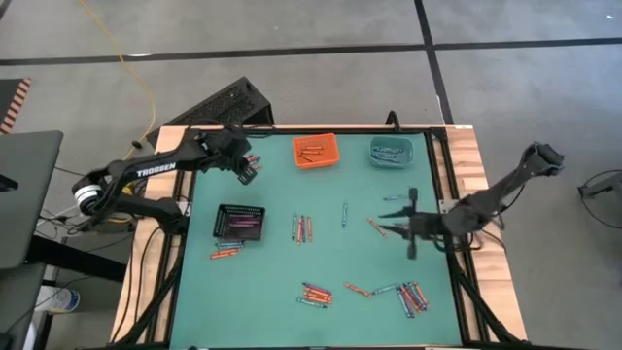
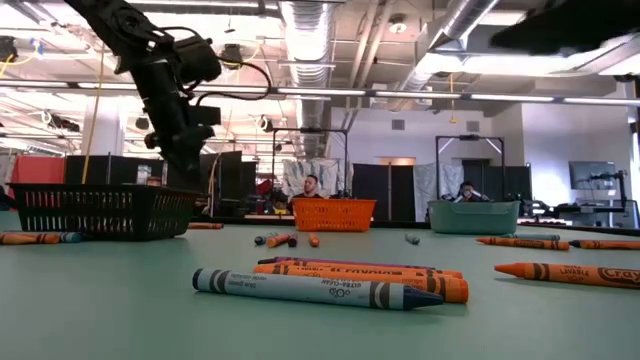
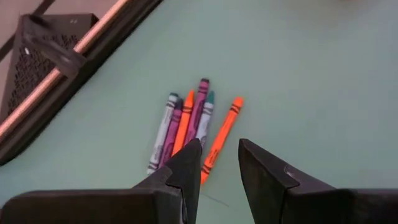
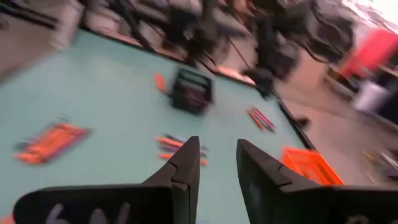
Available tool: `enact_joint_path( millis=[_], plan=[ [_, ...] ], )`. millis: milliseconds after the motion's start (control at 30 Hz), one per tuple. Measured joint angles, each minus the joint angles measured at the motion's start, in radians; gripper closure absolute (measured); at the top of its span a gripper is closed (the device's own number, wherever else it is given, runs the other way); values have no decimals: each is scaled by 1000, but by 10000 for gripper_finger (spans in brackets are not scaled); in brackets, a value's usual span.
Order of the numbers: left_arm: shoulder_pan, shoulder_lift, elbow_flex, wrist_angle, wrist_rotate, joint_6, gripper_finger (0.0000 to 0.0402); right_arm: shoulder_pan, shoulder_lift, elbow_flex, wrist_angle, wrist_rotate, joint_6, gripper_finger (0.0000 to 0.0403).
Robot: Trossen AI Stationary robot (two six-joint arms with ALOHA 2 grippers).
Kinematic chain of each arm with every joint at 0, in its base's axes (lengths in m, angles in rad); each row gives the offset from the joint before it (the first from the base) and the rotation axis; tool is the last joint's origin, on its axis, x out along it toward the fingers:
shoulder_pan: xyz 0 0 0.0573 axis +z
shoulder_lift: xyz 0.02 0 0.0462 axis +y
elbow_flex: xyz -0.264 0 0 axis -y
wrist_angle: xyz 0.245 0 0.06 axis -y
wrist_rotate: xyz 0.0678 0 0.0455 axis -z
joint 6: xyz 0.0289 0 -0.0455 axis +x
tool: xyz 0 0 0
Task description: Sort crayons
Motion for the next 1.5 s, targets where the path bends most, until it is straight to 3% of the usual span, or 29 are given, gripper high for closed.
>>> enact_joint_path(
  millis=[167, 300, 533, 1033, 1233, 1500],
  plan=[
    [20, -25, 0, -25, 0, 3, 304, 105, -183, -118, 49, 28, 5, 296],
    [81, -7, 0, -22, 2, 2, 304, 152, -307, -230, 183, 23, -107, 296],
    [212, 107, 0, 22, 141, 13, 304, 177, -456, -305, 253, 19, -135, 296],
    [263, 310, 17, 101, 89, 122, 304, 178, -474, -308, 217, 17, -134, 296],
    [262, 321, 55, 96, 123, 121, 304, 178, -474, -308, 197, 17, -134, 296],
    [263, 321, 94, 62, 68, 126, 304, 178, -474, -308, 197, 17, -131, 296]
  ],
)
